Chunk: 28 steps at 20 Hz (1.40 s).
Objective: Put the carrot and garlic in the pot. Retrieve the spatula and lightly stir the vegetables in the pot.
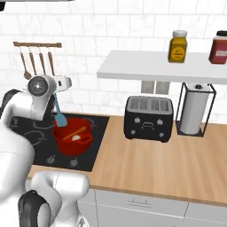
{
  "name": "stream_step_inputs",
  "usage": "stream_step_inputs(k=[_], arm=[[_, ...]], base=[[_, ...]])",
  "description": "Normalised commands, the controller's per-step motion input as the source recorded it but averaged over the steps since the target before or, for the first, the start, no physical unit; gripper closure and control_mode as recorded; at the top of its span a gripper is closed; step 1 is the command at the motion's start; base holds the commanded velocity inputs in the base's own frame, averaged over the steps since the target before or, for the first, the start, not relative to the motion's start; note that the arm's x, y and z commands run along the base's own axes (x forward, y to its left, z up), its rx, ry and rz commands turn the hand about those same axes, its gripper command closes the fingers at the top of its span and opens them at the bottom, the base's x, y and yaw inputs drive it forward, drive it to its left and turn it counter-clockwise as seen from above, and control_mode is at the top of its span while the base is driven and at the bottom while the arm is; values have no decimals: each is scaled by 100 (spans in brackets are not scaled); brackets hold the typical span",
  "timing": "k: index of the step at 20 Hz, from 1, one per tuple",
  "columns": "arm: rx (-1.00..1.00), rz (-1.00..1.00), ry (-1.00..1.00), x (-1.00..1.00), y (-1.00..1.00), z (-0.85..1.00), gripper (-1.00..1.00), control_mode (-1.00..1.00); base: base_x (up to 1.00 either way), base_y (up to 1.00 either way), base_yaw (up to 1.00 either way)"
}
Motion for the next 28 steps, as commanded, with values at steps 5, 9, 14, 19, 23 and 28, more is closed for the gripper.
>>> stream_step_inputs(k=[5, 9, 14, 19, 23, 28], arm=[[0, 0, -6, 0, -17, -38, 100, -100], [2, 0, -13, 19, -3, -28, 100, -100], [3, 0, -1, 42, 0, -11, 100, -100], [3, 0, 0, 31, 0, -10, 100, -100], [0, 0, 0, 8, 1, -35, 100, -100], [0, 0, 0, 23, 3, -31, 100, -100]], base=[[0, 0, 0], [0, 0, 0], [0, 0, 0], [0, 0, 0], [0, 0, 0], [0, 0, 0]])
